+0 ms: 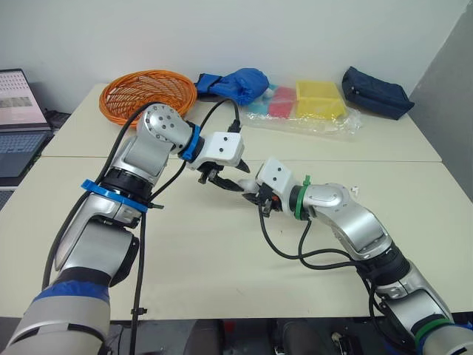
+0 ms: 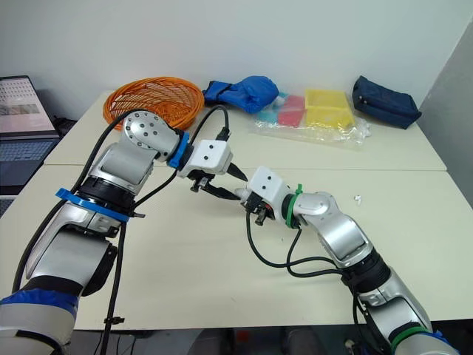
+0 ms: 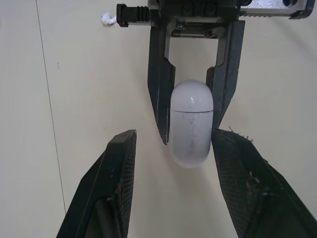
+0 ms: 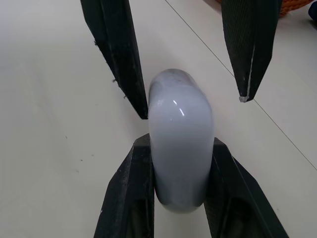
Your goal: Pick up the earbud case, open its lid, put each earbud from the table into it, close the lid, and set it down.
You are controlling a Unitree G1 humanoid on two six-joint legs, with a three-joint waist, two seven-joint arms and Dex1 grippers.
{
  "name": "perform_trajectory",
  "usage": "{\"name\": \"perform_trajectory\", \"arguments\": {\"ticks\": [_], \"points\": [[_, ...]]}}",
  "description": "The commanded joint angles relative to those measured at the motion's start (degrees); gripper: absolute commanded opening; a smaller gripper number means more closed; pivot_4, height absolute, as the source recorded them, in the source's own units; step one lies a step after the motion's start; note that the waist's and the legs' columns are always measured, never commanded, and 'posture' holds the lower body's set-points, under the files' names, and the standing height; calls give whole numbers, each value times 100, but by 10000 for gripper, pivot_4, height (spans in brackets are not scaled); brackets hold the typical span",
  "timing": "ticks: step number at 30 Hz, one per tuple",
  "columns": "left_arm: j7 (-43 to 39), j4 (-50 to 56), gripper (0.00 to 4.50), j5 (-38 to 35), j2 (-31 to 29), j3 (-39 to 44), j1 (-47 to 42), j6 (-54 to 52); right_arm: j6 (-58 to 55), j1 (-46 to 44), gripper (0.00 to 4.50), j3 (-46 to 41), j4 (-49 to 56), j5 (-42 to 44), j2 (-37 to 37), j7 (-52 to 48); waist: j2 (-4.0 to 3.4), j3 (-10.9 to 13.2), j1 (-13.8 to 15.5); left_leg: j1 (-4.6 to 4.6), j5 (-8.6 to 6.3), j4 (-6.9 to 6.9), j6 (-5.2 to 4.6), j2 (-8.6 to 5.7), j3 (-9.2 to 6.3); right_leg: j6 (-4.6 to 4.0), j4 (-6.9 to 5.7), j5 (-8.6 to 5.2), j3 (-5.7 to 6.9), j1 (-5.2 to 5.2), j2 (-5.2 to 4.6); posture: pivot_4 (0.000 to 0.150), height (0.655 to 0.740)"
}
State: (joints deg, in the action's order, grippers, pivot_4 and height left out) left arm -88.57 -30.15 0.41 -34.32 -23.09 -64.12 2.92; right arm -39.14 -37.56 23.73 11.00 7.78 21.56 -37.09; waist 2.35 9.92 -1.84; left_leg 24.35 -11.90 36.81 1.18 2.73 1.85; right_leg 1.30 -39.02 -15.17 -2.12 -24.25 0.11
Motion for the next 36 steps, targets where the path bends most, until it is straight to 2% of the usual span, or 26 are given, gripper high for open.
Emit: {"name": "perform_trajectory", "arguments": {"ticks": [1, 12, 15, 19, 36], "points": [[-56, 38, 24244, 52, 27, 88, -172, 59, 61, -150, 8811, -109, 275, -34, -39, -52, 0, 0, 3, 2, 0, 3, 0, 0, -2, 0, 0, 0, 1, 0, 0, 1500, 7400], [-138, 68, 24244, 81, 33, 124, -84, 99, 6, -194, 8811, -128, 302, -36, -97, -45, 0, 0, 2, 2, 0, 6, 0, 0, -2, 0, -1, 0, 0, 0, -1, 1500, 7400], [-168, 87, 18686, 73, 18, 119, -46, 94, -7, -194, 8811, -145, 300, -31, -107, -34, 0, 0, 2, 2, 0, 6, 0, 0, -1, 0, -1, 1, 0, 0, -1, 1500, 7400], [-199, 78, 7466, 84, 22, 125, -34, 114, -21, -195, 8811, -160, 299, -30, -115, -51, 0, 0, 2, 2, 0, 7, 0, 0, -2, -1, -2, 1, 2, 0, 0, 1500, 7400], [-10, -96, 7439, 191, 143, 142, -142, 245, -182, -196, 8811, -185, 216, -121, -109, -7, 0, 0, 3, 2, 0, 10, 0, 0, -2, -1, -4, 1, 1, 0, -1, 1500, 7400]]}}
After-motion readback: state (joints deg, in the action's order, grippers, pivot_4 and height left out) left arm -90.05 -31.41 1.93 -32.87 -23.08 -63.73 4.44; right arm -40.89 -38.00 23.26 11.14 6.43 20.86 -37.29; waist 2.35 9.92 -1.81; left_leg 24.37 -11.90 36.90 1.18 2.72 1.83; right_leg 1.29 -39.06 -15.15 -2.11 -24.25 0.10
